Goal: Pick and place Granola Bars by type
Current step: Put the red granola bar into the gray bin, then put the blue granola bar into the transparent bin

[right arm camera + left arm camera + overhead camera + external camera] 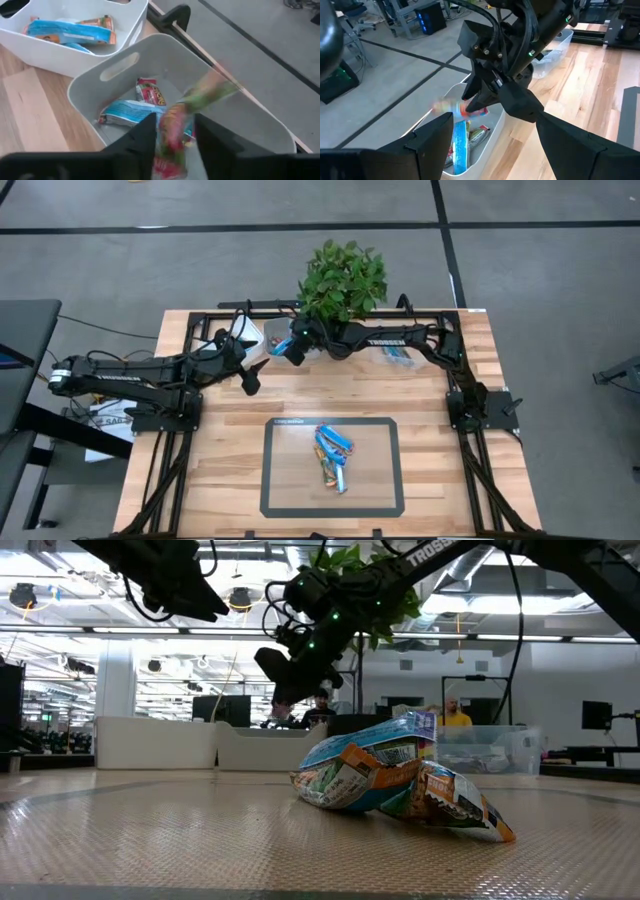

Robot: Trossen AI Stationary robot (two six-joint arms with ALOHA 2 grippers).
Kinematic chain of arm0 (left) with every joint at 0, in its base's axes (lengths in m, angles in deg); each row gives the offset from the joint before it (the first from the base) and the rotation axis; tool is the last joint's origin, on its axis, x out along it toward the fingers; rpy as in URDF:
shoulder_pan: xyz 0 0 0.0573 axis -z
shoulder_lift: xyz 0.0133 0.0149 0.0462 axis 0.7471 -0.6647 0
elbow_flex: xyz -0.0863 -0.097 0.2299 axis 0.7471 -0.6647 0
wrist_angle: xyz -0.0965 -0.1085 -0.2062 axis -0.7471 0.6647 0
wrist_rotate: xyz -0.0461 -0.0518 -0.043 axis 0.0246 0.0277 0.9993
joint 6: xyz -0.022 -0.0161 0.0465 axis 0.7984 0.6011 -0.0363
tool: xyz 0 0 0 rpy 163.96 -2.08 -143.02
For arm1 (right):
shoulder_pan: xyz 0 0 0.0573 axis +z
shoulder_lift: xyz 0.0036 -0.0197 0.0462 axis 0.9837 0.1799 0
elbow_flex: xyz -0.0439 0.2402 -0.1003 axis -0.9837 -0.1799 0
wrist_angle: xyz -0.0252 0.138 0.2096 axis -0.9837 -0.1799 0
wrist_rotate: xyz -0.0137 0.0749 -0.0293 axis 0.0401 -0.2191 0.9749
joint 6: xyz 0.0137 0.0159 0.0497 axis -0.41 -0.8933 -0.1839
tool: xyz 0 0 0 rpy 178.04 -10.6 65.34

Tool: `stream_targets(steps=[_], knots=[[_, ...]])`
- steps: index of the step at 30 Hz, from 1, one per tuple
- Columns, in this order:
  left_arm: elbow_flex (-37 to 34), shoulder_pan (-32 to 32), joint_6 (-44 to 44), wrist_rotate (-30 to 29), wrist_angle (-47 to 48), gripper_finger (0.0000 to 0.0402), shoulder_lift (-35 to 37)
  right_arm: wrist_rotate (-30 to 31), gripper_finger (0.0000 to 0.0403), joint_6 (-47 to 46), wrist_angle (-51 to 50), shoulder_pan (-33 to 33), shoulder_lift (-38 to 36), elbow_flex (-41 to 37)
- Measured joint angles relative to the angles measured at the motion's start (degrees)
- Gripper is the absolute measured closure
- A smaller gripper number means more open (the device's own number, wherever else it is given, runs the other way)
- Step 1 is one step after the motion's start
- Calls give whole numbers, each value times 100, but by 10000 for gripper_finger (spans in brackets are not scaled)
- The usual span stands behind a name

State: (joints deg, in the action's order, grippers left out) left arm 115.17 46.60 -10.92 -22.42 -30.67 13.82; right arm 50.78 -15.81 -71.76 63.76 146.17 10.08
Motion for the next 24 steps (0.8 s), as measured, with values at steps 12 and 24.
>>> stream_targets(steps=[12,24], knots=[[0,1,20,51,-2,123,0,40,154,96,-3,316,-128,-2],[0,221,20,602,190,123,-2,-95,158,-114,-2170,2027,-1233,-4]])
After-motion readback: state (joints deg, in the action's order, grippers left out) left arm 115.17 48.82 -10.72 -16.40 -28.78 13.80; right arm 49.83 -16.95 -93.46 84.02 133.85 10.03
